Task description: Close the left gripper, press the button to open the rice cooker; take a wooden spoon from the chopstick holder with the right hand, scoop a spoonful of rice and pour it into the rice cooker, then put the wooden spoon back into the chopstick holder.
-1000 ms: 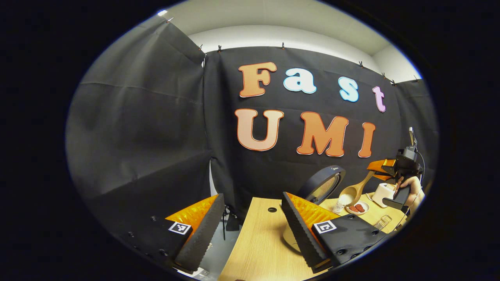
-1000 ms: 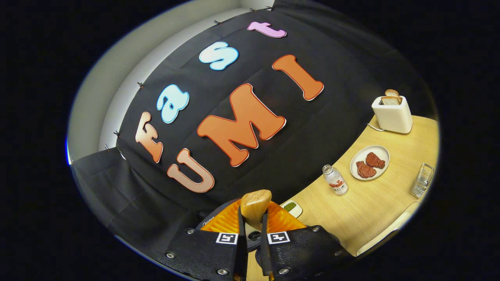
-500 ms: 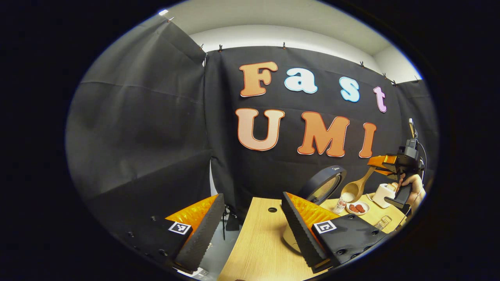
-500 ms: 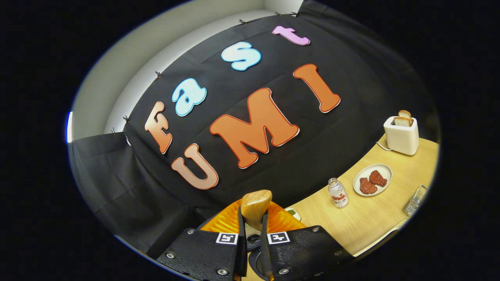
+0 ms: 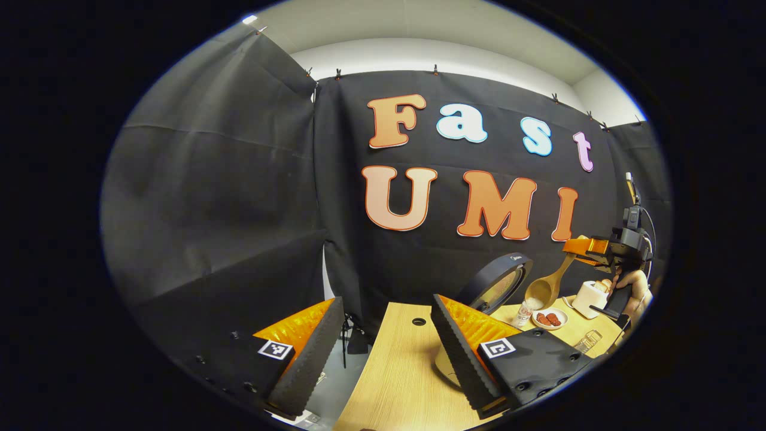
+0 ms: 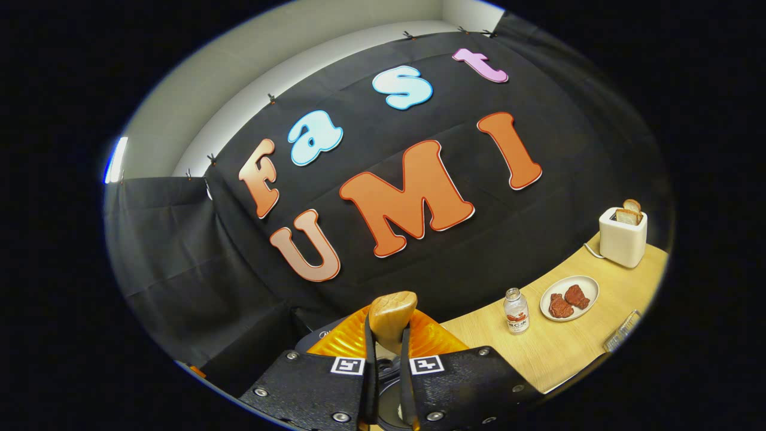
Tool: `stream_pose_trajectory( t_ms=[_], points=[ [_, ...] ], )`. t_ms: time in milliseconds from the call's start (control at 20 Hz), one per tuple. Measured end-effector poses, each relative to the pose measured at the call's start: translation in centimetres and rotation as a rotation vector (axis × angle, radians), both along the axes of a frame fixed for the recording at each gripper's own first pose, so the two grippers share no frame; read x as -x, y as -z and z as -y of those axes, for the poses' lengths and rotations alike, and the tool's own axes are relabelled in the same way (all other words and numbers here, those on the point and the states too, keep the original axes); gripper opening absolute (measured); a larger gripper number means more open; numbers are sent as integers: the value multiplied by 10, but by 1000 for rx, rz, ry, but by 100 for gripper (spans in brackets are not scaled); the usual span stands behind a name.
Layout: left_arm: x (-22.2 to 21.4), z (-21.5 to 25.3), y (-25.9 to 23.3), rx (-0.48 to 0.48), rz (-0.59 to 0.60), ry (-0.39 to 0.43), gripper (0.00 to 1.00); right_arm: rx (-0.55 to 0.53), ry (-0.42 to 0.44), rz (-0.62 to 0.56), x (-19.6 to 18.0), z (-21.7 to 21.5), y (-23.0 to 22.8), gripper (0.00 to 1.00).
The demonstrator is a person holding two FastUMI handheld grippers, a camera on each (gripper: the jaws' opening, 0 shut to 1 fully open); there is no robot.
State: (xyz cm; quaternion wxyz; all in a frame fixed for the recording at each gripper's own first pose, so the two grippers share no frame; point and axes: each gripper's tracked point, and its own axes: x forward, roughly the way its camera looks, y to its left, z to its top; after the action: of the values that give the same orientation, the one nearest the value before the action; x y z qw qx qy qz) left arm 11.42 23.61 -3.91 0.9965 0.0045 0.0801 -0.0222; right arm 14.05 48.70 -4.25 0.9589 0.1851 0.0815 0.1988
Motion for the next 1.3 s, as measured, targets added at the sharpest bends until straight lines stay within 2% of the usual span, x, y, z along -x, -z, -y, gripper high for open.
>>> stream_pose_trajectory(
  t_ms=[350,400,450,600,750,800,850,900,1000,1100,1150,1300],
  points=[
    [-1,4,1,-8,1,5,100,94,-33,73,9,-6,0,13],
    [-1,5,1,-11,0,5,94,110,-42,86,10,-7,1,13],
    [-1,4,2,-14,-2,4,98,124,-51,96,12,-9,2,13],
    [1,4,4,-19,-6,1,100,166,-72,121,17,-17,4,13],
    [2,2,5,-21,-9,-7,98,209,-101,147,21,-24,10,13],
    [2,0,5,-20,-11,-10,94,226,-110,158,25,-28,12,13],
    [2,-1,5,-18,-13,-13,100,247,-119,171,27,-31,13,13],
    [3,-2,5,-18,-13,-15,94,269,-127,182,29,-34,16,13],
    [4,-2,6,-18,-13,-20,94,310,-142,203,33,-38,21,13],
    [5,-2,7,-11,-18,-18,98,332,-160,220,36,-43,28,13],
    [6,-2,7,-6,-19,-17,94,337,-161,221,37,-45,31,13],
    [8,-2,8,24,-18,-17,94,341,-176,212,37,-49,43,13]
  ],
)
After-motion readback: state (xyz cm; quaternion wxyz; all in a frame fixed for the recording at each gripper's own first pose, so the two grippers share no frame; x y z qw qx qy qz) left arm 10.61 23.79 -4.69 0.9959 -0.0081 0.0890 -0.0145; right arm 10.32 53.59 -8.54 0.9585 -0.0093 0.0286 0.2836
